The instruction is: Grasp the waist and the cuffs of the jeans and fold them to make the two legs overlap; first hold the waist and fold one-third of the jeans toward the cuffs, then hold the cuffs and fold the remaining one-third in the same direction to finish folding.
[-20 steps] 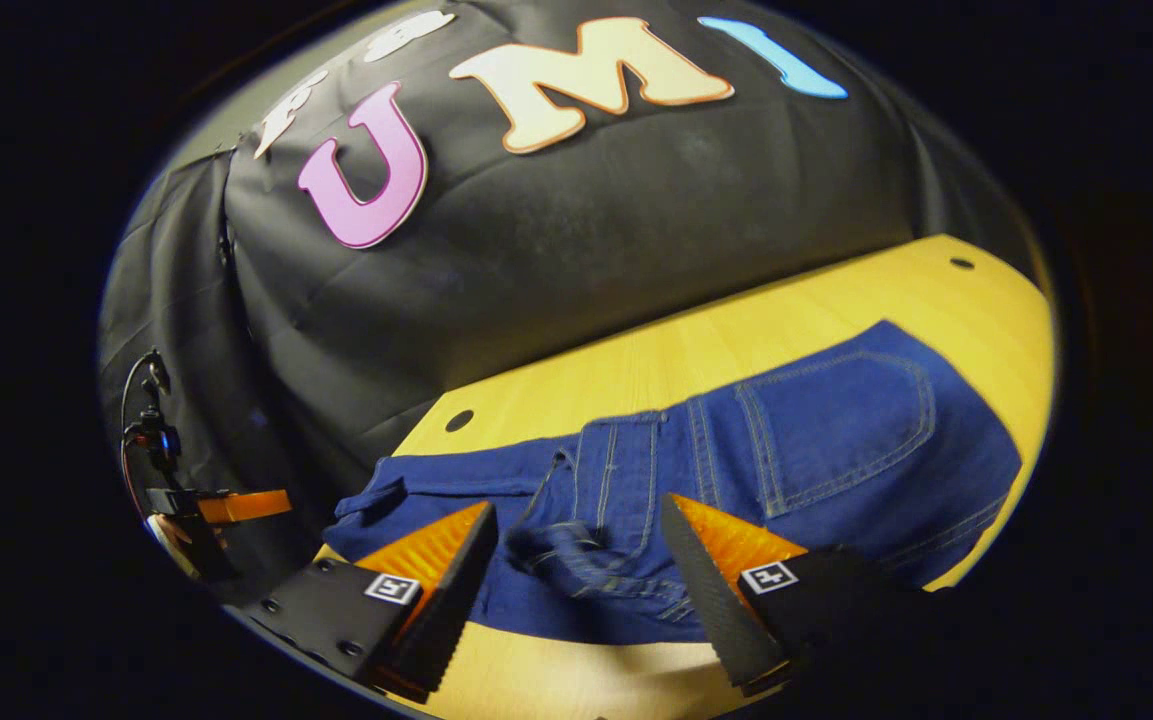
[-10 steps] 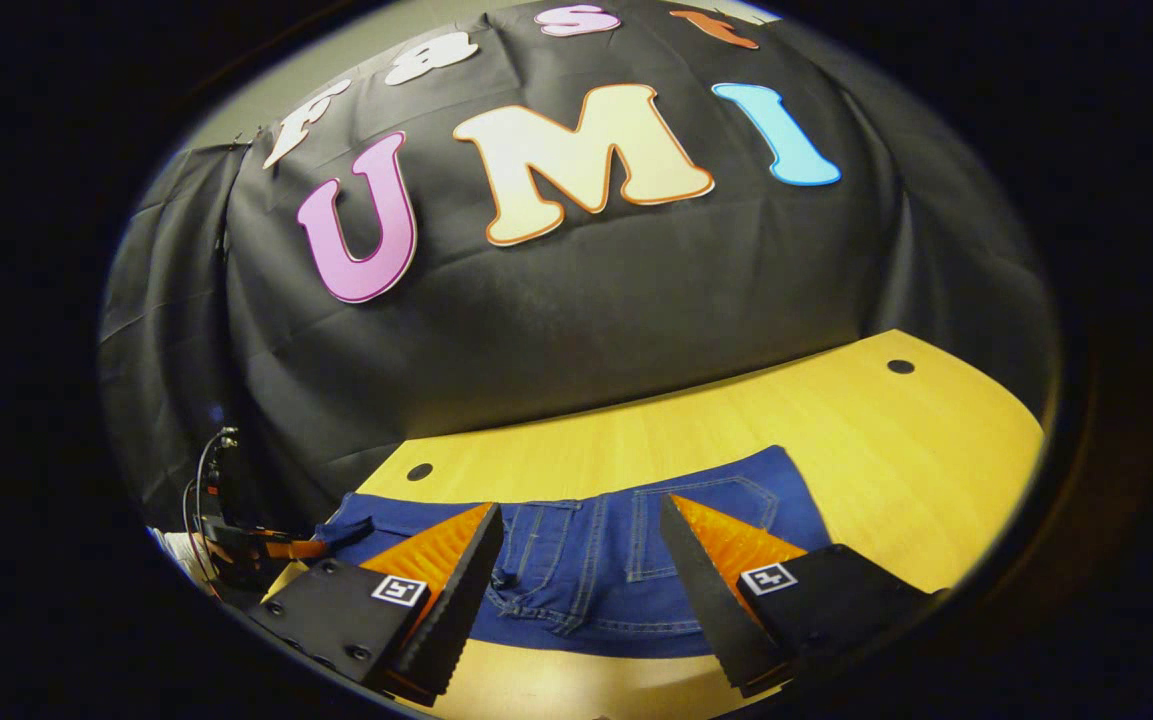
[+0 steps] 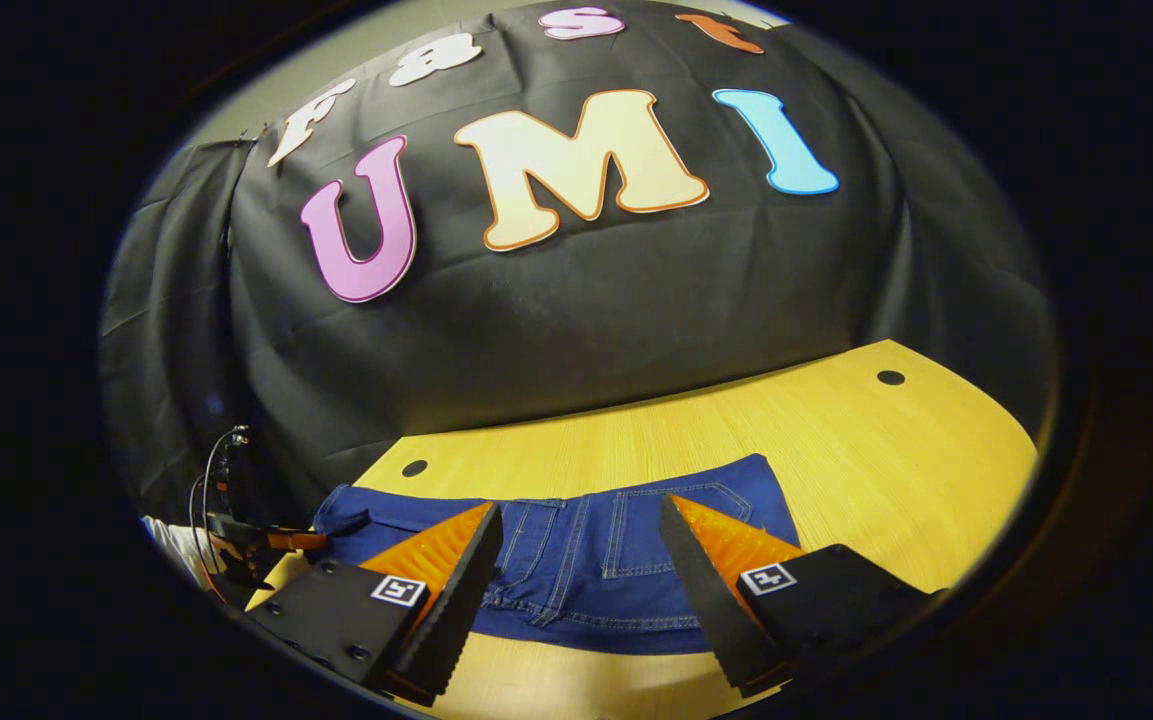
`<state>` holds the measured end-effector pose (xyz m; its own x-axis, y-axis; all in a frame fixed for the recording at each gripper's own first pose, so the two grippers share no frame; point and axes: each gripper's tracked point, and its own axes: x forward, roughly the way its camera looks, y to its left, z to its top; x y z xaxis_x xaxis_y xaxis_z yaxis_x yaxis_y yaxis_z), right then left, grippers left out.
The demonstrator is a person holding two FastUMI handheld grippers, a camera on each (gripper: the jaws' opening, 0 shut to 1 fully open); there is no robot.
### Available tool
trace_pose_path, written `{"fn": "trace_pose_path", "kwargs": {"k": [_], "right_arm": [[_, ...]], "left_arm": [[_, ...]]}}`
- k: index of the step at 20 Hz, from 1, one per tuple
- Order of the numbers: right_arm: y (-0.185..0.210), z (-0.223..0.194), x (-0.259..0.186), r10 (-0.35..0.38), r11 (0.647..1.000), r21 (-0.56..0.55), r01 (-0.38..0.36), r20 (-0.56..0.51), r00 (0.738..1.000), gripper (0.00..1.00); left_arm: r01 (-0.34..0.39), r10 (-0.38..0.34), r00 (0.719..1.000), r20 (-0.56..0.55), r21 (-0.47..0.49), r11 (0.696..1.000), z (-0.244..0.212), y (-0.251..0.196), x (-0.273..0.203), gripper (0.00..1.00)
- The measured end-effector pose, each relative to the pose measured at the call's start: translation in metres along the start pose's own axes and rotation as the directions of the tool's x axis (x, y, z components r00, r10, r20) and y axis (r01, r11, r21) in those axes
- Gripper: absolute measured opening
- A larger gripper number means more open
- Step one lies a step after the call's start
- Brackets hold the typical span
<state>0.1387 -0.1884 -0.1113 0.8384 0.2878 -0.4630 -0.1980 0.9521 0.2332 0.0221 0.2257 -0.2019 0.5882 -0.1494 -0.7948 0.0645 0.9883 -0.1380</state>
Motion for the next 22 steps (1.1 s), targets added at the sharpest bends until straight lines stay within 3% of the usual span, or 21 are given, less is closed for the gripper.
{"fn": "trace_pose_path", "kwargs": {"k": [1, 2, 4, 6, 12, 22], "right_arm": [[0.001, 0.001, 0.001, 0.004, 1.000, 0.012, -0.004, 0.000, 1.000, 0.98], [0.003, 0.005, 0.002, 0.009, 1.000, 0.022, -0.009, 0.006, 1.000, 0.98], [0.001, 0.013, 0.003, 0.011, 0.999, 0.030, -0.011, 0.021, 1.000, 0.98], [-0.003, 0.023, 0.002, 0.009, 1.000, 0.028, -0.010, 0.040, 0.999, 0.98], [-0.013, 0.041, -0.016, 0.057, 0.997, -0.047, -0.054, 0.059, 0.997, 0.98], [-0.053, 0.072, -0.060, 0.128, 0.990, -0.068, -0.123, 0.080, 0.989, 0.98]], "left_arm": [[-0.004, 0.005, 1.000, 0.012, -0.026, 1.000, 0.003, 0.002, 0.001, 0.05], [0.001, -0.001, 1.000, 0.016, -0.043, 0.999, 0.003, 0.000, 0.001, 0.07], [0.014, -0.014, 1.000, 0.012, -0.046, 0.999, 0.005, -0.001, -0.002, 0.00], [0.008, -0.007, 1.000, 0.017, -0.042, 0.999, 0.010, -0.003, -0.005, 0.00], [0.016, -0.009, 0.994, 0.113, -0.061, 0.998, 0.047, -0.022, -0.037, 0.00], [0.171, -0.174, 0.943, 0.283, 0.032, 0.985, 0.131, -0.185, -0.109, 0.00]]}}
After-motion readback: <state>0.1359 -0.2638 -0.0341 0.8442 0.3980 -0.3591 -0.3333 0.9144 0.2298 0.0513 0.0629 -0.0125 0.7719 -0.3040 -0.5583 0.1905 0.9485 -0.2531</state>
